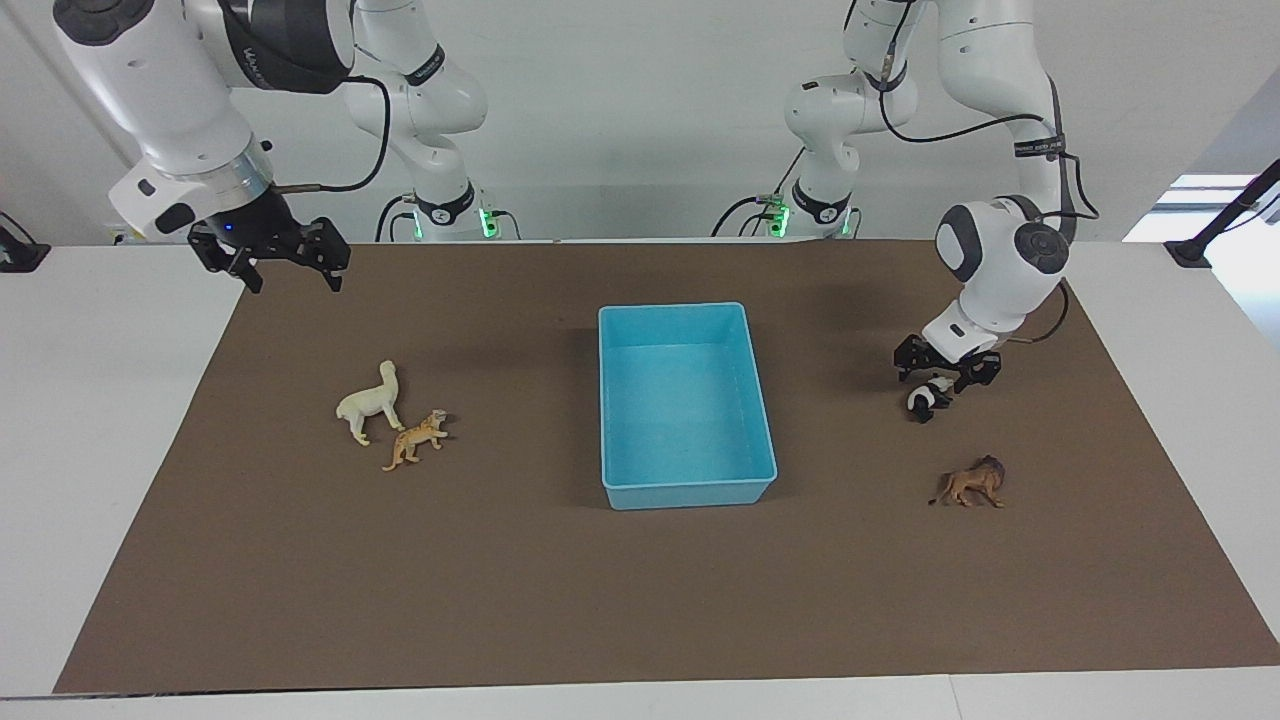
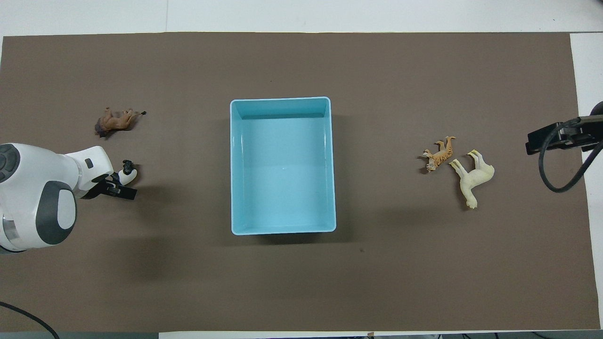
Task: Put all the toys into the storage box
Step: 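Reach the left gripper to the black-and-white cow and grasp it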
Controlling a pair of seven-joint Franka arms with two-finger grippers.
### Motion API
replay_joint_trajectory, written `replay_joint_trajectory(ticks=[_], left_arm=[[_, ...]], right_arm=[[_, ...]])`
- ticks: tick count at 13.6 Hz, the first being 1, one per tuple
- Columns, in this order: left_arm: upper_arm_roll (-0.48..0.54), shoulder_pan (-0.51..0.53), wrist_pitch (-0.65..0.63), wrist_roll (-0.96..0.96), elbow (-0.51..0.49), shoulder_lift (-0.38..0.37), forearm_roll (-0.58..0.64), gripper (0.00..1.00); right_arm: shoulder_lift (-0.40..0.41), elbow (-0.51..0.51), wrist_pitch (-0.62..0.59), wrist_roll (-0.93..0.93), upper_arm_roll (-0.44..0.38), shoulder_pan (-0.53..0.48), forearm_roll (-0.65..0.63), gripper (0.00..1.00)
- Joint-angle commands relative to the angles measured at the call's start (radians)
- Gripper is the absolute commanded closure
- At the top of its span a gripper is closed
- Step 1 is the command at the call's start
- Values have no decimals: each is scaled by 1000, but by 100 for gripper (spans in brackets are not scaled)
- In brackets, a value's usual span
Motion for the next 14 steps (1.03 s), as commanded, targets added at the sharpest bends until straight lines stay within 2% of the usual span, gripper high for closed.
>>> replay_joint_trajectory(ticks=[1,2,4,6,8,10,12,14], left_arm=[[5,2,18,-24,-11,-3,10,31],[5,4,15,-24,-11,-3,10,55],[5,8,-2,-30,-5,-3,10,97],[4,1,-32,-124,30,0,10,100],[-1,-16,-132,-215,135,28,10,100],[-6,-44,-228,-284,208,25,-7,100],[-7,-143,-336,-461,306,14,-54,100],[-9,-307,-410,-768,435,26,-97,100]], right_arm=[[-21,-22,-5,-28,2,-12,26,0],[-19,-22,-5,-28,2,-12,26,0],[-21,-22,-5,-28,2,-11,26,0],[-19,-22,-5,-28,2,-11,26,0],[-21,-22,-5,-28,2,-12,26,0],[-21,-22,-5,-28,2,-12,26,0],[-21,-22,-5,-28,2,-12,26,0],[-21,-22,-5,-28,2,-12,26,0]])
